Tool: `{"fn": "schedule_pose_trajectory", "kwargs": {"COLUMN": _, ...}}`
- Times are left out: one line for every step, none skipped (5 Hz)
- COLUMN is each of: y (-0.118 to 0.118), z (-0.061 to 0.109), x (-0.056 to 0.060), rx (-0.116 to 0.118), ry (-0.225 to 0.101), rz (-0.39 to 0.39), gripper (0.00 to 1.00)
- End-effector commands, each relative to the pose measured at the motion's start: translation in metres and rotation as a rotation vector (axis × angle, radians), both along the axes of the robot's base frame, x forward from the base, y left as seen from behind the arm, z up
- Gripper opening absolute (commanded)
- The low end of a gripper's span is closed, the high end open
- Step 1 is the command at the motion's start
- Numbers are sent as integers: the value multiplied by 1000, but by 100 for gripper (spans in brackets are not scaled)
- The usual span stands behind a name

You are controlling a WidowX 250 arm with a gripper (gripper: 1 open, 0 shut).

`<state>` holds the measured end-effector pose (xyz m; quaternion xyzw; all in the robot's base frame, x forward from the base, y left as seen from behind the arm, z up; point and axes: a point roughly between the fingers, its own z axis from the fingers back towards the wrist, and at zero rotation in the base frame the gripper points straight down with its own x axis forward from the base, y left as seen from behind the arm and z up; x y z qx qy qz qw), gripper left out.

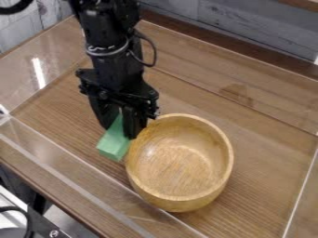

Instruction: Remove the green block from inside the brown bowl and put it on the table

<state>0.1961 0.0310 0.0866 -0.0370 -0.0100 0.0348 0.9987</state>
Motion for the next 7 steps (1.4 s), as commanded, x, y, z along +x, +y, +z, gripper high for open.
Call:
{"fn": "schedule_pose_trajectory", "kwargs": {"y": 6, "z": 1, "x": 5, "rx": 11, "ry": -31, "rz": 9, "gripper": 0}}
{"fn": "schedule_pose_trajectory", "kwargs": {"y": 8, "z": -2, "x": 6, "rx": 11, "ry": -30, "rz": 13, "gripper": 0}}
{"fn": "schedule_pose_trajectory", "kwargs": {"y": 11, "z": -5, "x": 6, "rx": 11, "ry": -30, "rz": 17, "gripper": 0}}
{"fn": "schedule_pose_trajectory", "kwargs": {"y": 13, "z": -7, "x": 7, "rx": 10, "ry": -28, "rz": 22, "gripper": 0}}
{"fn": "schedule_pose_trajectory", "kwargs": {"y": 14, "z": -9, "x": 7, "rx": 9, "ry": -26, "rz": 26, "gripper": 0}}
{"fn": "schedule_pose_trajectory", "kwargs": {"y": 15, "z": -10, "x": 8, "rx": 7, "ry": -23, "rz": 30, "gripper": 0}}
{"fn": "schedule_pose_trajectory", "kwargs": {"y": 16, "z": -11, "x": 8, "rx": 5, "ry": -20, "rz": 34, "gripper": 0}}
